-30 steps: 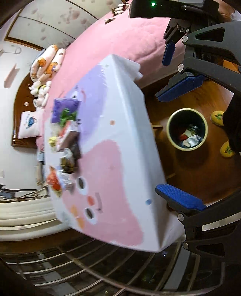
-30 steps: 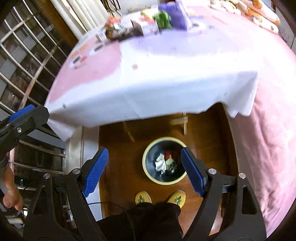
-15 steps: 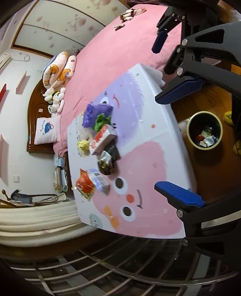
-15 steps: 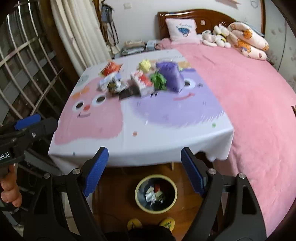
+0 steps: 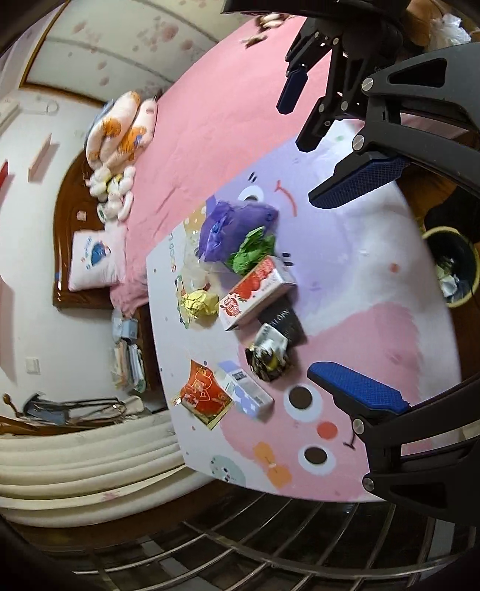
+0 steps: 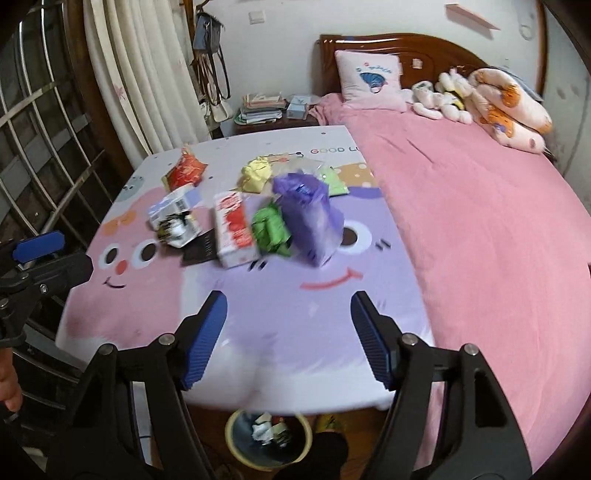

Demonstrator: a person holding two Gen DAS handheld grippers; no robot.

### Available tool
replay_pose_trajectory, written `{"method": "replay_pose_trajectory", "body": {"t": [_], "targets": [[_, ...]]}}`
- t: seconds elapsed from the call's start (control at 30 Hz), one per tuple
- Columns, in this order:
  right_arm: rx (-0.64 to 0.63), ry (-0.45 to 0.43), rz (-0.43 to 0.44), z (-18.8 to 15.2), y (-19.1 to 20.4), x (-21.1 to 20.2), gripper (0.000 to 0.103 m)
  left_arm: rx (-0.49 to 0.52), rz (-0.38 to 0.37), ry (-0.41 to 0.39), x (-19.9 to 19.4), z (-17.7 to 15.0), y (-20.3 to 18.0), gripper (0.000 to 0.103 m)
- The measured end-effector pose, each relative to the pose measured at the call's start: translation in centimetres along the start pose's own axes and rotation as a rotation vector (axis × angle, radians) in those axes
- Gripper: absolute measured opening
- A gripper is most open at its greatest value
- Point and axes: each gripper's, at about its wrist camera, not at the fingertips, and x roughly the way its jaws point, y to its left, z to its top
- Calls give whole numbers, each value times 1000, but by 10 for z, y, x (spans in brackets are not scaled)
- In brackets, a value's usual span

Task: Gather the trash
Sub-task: 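Grasp the purple plastic bag with the right tool while the left tool grasps the green wrapper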

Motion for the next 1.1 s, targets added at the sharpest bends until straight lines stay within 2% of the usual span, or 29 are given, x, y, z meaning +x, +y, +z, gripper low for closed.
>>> {"method": "replay_pose_trajectory", "body": {"t": [0.17,0.3,0.5,0.57,0.6,0.63,0.73,0.83,0.93,1.03,1.1], "targets": [[-58,79,77,46,-46,69,67,-84,33,93,70,38,-23,86],[-130,132,133,76,-65,123,67,-132,77,132,115,60,-38,86],[-212,205,216,109,-65,199,67,-208,131,192,165,80,-40,86],[-231,227,223,110,-58,218,67,-222,148,203,180,84,-39,86],[-241,243,224,110,-55,228,64,-226,153,208,182,84,-37,86],[-250,269,225,107,-54,239,53,-229,161,218,190,86,-39,86],[-256,346,242,100,-57,266,29,-229,167,238,202,88,-39,84],[-238,354,291,95,-67,275,18,-221,170,256,214,90,-44,80],[-213,339,306,94,-79,273,12,-209,163,271,225,91,-49,73],[-180,330,311,96,-89,269,10,-185,143,291,239,94,-58,63],[-169,325,314,96,-93,266,10,-175,125,308,248,96,-64,59]]}}
